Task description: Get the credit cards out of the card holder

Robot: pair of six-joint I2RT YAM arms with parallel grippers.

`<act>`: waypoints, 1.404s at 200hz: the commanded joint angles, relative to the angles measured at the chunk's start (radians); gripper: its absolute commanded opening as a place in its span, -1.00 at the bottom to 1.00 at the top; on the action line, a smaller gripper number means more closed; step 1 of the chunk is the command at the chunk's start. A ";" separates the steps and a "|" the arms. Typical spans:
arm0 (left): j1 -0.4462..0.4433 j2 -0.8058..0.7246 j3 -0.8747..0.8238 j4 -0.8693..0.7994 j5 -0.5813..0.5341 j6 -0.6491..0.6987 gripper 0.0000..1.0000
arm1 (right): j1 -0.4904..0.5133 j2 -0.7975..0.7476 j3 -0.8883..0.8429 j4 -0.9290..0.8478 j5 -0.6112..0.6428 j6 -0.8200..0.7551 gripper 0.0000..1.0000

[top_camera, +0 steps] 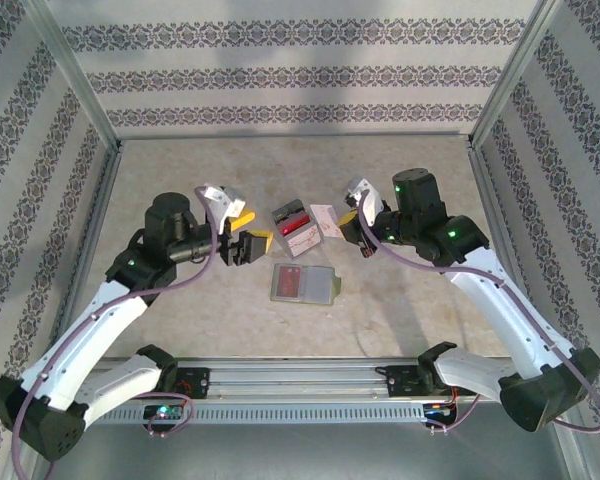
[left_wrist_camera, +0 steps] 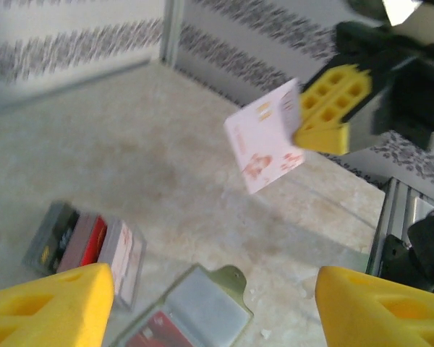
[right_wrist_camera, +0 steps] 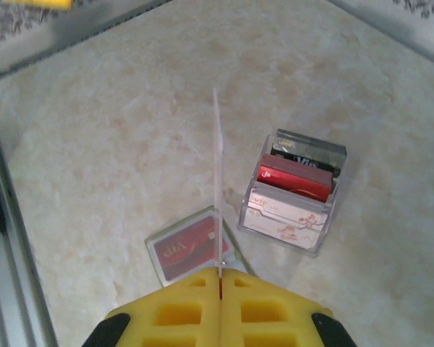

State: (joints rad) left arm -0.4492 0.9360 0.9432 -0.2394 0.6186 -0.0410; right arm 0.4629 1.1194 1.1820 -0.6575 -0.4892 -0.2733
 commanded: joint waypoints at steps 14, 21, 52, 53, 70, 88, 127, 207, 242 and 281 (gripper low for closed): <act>0.011 -0.033 0.057 0.029 0.147 0.226 0.61 | 0.079 -0.026 0.071 -0.127 0.122 -0.273 -1.00; 0.011 -0.024 0.076 0.005 0.163 0.251 0.62 | 0.094 -0.024 0.083 -0.144 0.142 -0.301 -1.00; 0.010 0.030 0.155 -0.114 0.218 0.370 0.60 | 0.154 0.007 0.159 -0.232 0.215 -0.391 -1.00; 0.008 0.031 0.158 -0.118 0.218 0.374 0.60 | 0.156 0.007 0.162 -0.234 0.218 -0.392 -1.00; 0.006 0.061 0.212 -0.206 0.208 0.453 0.51 | 0.192 0.030 0.204 -0.282 0.261 -0.437 -1.00; -0.009 0.096 0.268 -0.297 0.173 0.530 0.44 | 0.226 0.054 0.240 -0.328 0.309 -0.485 -1.00; -0.090 0.128 0.300 -0.325 0.067 0.632 0.42 | 0.290 0.110 0.317 -0.412 0.375 -0.535 -1.00; -0.256 0.216 0.281 -0.256 -0.084 0.686 0.14 | 0.372 0.160 0.340 -0.411 0.393 -0.526 -1.00; -0.274 0.236 0.269 -0.219 -0.095 0.675 0.04 | 0.377 0.142 0.315 -0.384 0.375 -0.499 -1.00; -0.284 0.255 0.269 -0.213 -0.102 0.681 -0.09 | 0.376 0.111 0.282 -0.347 0.359 -0.478 -1.00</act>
State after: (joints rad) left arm -0.7181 1.1824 1.2194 -0.4877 0.5259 0.6220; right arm 0.8276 1.2633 1.4853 -1.0313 -0.1131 -0.7803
